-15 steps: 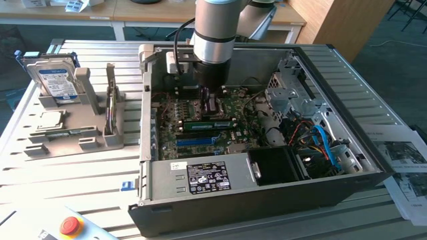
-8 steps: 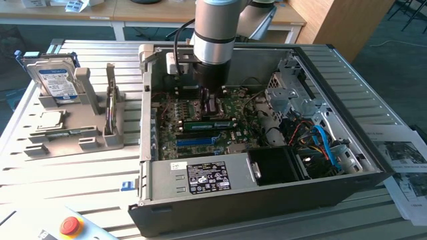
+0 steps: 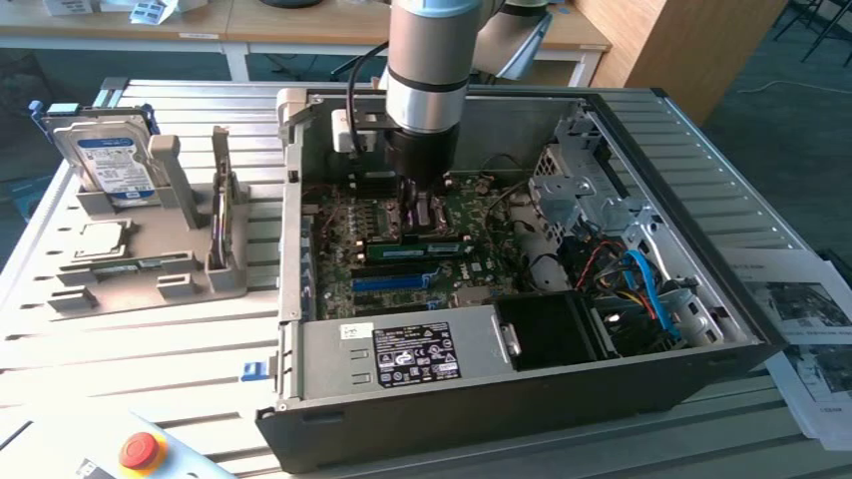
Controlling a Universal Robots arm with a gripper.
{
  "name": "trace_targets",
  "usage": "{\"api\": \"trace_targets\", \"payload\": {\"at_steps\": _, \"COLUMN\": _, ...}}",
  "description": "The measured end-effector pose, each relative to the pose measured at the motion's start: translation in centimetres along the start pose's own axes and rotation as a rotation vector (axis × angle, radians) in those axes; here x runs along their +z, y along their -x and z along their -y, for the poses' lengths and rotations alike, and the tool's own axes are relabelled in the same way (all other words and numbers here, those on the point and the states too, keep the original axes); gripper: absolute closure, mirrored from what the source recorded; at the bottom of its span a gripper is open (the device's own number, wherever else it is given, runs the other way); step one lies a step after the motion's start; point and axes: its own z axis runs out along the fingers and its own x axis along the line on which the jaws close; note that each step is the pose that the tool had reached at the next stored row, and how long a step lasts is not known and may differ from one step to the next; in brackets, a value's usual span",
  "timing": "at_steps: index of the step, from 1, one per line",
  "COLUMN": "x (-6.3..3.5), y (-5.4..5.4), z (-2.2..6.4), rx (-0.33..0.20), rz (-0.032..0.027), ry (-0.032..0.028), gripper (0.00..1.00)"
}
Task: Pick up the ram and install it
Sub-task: 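Press down the ram until it locks into place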
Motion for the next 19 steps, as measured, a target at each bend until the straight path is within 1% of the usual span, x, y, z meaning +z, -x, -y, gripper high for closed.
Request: {"api": "trace_targets", "payload": {"at_steps": 19, "x": 0.52, "y": 0.04, "z": 0.01, "rx": 0.0, "rz": 0.0003, "ry": 0.0, "gripper": 0.9}}
